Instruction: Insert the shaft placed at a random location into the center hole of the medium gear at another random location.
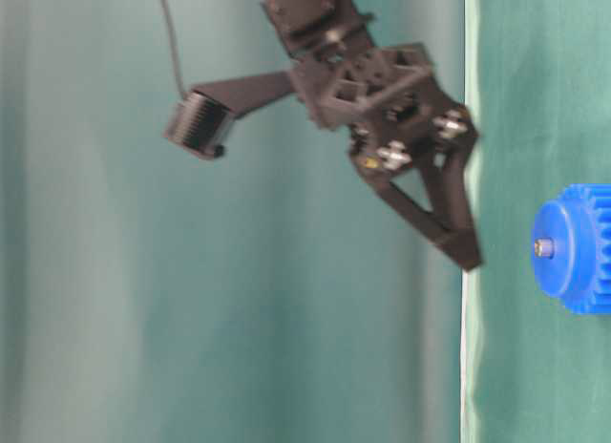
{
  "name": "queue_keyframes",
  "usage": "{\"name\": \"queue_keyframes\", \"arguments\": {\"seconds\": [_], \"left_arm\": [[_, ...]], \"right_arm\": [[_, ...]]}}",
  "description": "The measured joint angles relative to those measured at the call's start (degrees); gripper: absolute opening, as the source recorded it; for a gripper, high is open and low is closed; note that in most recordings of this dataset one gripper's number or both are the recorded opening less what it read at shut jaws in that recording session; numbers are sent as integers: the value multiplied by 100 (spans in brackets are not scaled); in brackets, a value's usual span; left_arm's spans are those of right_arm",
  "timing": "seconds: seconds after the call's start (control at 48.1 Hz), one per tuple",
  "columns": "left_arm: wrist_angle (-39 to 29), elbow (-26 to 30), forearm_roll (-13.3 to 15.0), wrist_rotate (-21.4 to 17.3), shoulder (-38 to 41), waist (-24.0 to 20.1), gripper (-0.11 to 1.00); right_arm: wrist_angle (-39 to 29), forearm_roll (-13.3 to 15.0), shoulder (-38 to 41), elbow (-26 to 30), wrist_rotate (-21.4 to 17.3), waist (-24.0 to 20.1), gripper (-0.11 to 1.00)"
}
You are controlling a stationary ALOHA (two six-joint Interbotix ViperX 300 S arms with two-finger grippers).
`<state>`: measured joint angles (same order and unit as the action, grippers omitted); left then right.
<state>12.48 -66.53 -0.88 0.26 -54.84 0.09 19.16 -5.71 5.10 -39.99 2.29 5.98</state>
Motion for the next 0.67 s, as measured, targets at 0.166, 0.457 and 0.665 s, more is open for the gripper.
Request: {"name": "queue_keyframes", "arguments": {"seconds": [0.166,0.457,0.665], "left_arm": [[0,0,0,0,0,0,0],[0,9,0,0,0,0,0],[9,9,9,0,0,0,0]], "right_arm": [[-114,0,-325,-62,0,0,80],[-149,0,-510,-211,0,0,80],[-158,0,-809,-519,0,0,80]]}}
